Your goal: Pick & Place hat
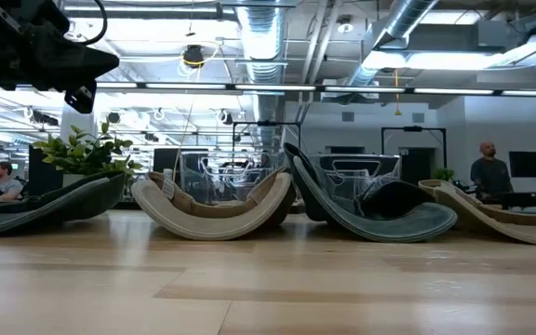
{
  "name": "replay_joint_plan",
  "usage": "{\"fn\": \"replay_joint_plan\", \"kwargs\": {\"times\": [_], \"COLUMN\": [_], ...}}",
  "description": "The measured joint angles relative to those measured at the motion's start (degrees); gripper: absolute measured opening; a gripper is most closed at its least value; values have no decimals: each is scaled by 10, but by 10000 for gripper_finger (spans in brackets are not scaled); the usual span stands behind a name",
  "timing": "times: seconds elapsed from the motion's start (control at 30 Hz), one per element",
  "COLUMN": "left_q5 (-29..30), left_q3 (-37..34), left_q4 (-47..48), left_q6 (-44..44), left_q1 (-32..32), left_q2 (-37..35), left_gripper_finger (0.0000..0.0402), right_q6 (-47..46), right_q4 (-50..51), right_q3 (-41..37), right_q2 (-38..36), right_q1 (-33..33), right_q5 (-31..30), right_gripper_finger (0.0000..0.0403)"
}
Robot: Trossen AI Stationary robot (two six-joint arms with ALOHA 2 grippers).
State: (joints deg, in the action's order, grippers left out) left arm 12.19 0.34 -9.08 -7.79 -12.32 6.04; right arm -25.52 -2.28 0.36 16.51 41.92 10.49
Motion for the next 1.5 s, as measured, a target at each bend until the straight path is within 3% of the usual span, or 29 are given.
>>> {"fn": "replay_joint_plan", "kwargs": {"times": [1.33,1.5], "left_q5": [-1,-84], "left_q3": [0,0], "left_q4": [-25,-26], "left_q6": [-16,-39], "left_q1": [0,0], "left_q2": [0,6], "left_gripper_finger": [8,8], "right_q6": [0,0], "right_q4": [0,0], "right_q3": [0,0], "right_q2": [0,0], "right_q1": [0,0], "right_q5": [0,0], "right_gripper_finger": [166,166]}}
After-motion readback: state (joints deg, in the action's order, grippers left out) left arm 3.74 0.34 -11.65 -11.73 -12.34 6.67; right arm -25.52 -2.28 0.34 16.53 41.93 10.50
